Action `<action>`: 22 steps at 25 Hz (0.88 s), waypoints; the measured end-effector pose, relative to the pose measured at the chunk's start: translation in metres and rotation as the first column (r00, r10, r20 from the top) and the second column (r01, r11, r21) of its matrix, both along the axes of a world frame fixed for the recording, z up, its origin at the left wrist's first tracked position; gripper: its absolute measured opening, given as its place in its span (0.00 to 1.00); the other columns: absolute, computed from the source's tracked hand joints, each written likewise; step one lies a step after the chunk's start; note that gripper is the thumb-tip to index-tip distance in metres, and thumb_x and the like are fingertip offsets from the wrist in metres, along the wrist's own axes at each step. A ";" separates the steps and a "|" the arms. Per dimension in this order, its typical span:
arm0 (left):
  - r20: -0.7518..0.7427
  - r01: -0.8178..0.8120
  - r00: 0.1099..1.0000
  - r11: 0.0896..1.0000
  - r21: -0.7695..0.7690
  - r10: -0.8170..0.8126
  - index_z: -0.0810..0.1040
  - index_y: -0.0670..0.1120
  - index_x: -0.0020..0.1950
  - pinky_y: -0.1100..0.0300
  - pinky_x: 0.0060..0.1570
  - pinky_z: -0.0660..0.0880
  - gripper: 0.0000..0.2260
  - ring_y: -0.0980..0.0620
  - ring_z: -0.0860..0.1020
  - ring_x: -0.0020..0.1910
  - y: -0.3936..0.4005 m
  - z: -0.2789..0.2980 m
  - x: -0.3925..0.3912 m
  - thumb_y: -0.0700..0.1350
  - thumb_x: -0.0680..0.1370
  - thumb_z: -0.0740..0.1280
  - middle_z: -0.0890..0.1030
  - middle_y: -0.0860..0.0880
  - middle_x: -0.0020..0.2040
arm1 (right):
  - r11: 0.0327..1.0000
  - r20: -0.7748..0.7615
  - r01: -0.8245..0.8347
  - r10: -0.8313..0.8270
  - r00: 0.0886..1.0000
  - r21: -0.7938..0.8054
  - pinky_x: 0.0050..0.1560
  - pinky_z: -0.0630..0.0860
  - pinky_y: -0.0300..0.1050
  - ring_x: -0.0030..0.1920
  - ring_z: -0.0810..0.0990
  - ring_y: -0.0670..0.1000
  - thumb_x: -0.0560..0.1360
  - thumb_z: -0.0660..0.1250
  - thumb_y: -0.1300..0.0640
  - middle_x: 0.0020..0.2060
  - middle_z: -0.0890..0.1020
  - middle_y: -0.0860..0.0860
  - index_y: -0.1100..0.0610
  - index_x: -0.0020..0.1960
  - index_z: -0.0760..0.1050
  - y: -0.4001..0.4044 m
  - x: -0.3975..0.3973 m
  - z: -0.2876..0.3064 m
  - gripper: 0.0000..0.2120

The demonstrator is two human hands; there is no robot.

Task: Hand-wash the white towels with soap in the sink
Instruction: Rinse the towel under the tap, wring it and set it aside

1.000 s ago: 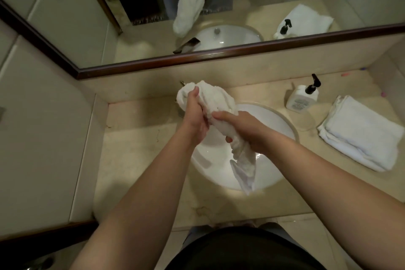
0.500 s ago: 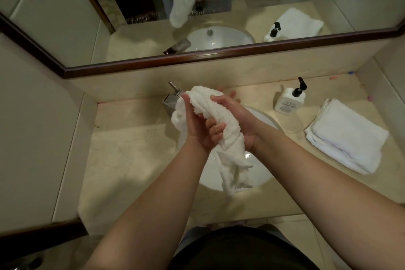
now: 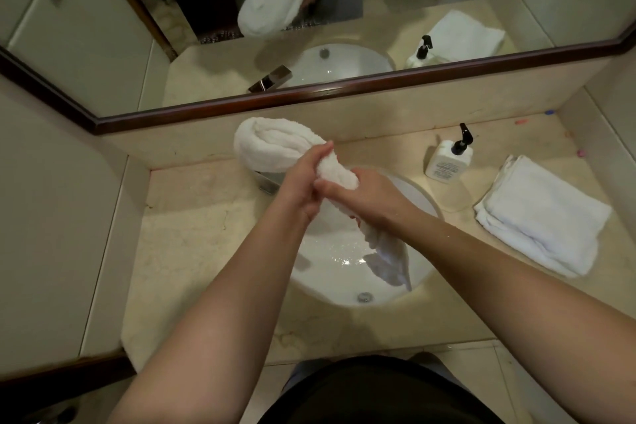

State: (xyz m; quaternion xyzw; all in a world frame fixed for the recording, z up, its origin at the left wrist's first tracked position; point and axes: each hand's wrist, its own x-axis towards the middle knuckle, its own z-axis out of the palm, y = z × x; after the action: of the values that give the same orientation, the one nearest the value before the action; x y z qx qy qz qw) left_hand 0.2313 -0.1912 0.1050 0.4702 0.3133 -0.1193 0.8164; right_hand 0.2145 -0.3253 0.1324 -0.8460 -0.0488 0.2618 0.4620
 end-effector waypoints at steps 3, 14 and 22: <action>0.013 0.038 0.999 0.995 0.095 -0.040 0.78 0.42 0.54 0.58 0.44 0.79 0.09 0.52 0.82 0.40 -0.005 0.010 -0.008 0.47 0.79 0.68 0.82 0.48 0.42 | 0.997 -0.036 0.014 -0.011 0.999 0.082 0.34 0.72 0.43 0.28 0.77 0.46 0.73 0.71 0.39 0.28 0.80 0.46 0.51 0.39 0.75 -0.002 -0.001 -0.004 0.16; 0.278 0.056 0.959 0.915 -0.399 0.062 0.79 0.38 0.58 0.49 0.65 0.70 0.35 0.44 0.81 0.47 -0.007 -0.016 -0.017 0.65 0.65 0.75 0.81 0.42 0.45 | 0.750 -0.785 0.318 0.410 0.464 0.580 0.21 0.67 0.34 0.19 0.68 0.44 0.72 0.64 0.40 0.25 0.71 0.50 0.60 0.46 0.75 -0.011 0.021 -0.001 0.22; 0.218 0.127 0.975 0.892 -0.435 -0.032 0.79 0.40 0.45 0.59 0.40 0.80 0.14 0.52 0.80 0.36 -0.011 0.000 0.011 0.49 0.70 0.77 0.79 0.47 0.39 | 0.871 -0.721 0.241 0.168 0.672 0.428 0.23 0.69 0.36 0.21 0.70 0.46 0.67 0.62 0.25 0.27 0.73 0.53 0.63 0.45 0.75 -0.019 0.017 0.000 0.38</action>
State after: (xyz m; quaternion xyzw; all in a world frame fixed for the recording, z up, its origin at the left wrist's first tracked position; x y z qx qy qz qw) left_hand 0.2421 -0.2024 0.1052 0.2927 0.1720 -0.1722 0.9247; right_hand 0.2314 -0.3439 0.1326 -0.5216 0.0952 0.5503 0.6450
